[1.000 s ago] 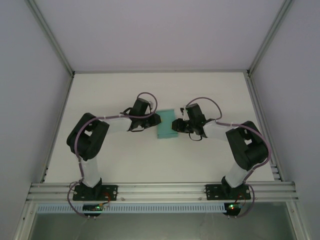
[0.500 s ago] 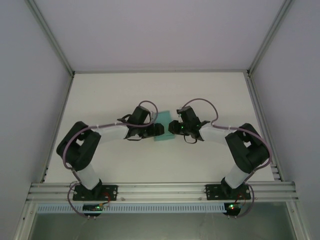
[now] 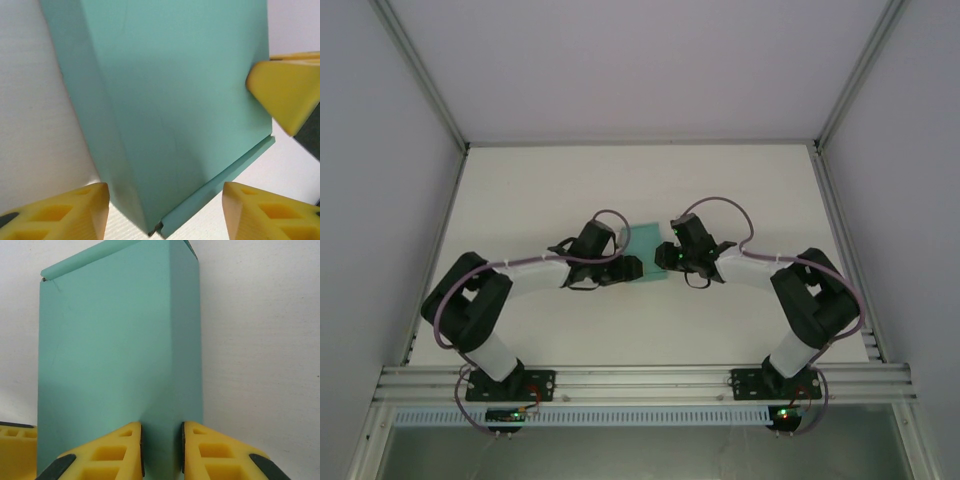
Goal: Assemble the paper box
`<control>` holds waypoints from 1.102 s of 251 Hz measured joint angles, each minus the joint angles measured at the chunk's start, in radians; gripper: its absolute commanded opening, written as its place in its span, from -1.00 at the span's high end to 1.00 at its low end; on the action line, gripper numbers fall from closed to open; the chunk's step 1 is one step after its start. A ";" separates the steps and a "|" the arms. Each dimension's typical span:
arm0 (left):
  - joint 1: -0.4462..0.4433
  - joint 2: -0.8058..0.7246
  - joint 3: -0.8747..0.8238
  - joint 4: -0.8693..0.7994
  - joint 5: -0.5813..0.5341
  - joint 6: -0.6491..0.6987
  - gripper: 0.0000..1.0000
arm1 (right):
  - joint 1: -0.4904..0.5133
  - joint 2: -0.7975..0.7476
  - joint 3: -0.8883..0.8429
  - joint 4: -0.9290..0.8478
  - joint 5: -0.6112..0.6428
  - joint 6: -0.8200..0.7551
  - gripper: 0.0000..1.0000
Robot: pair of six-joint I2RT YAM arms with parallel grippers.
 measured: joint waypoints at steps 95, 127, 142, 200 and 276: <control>0.027 0.053 -0.027 0.126 0.049 -0.056 0.34 | 0.000 0.000 0.000 -0.001 0.024 0.000 0.59; 0.034 0.054 -0.054 0.187 0.058 -0.092 0.60 | -0.002 0.000 -0.002 0.000 0.034 0.000 0.60; 0.035 0.054 -0.067 0.215 0.058 -0.109 0.73 | -0.002 0.000 -0.004 0.005 0.037 0.000 0.60; 0.037 0.059 -0.087 0.274 0.063 -0.140 0.86 | -0.003 -0.003 -0.013 0.018 0.049 0.001 0.60; 0.034 0.055 -0.077 0.245 0.045 -0.106 0.16 | -0.009 -0.008 0.006 -0.021 0.042 0.000 0.45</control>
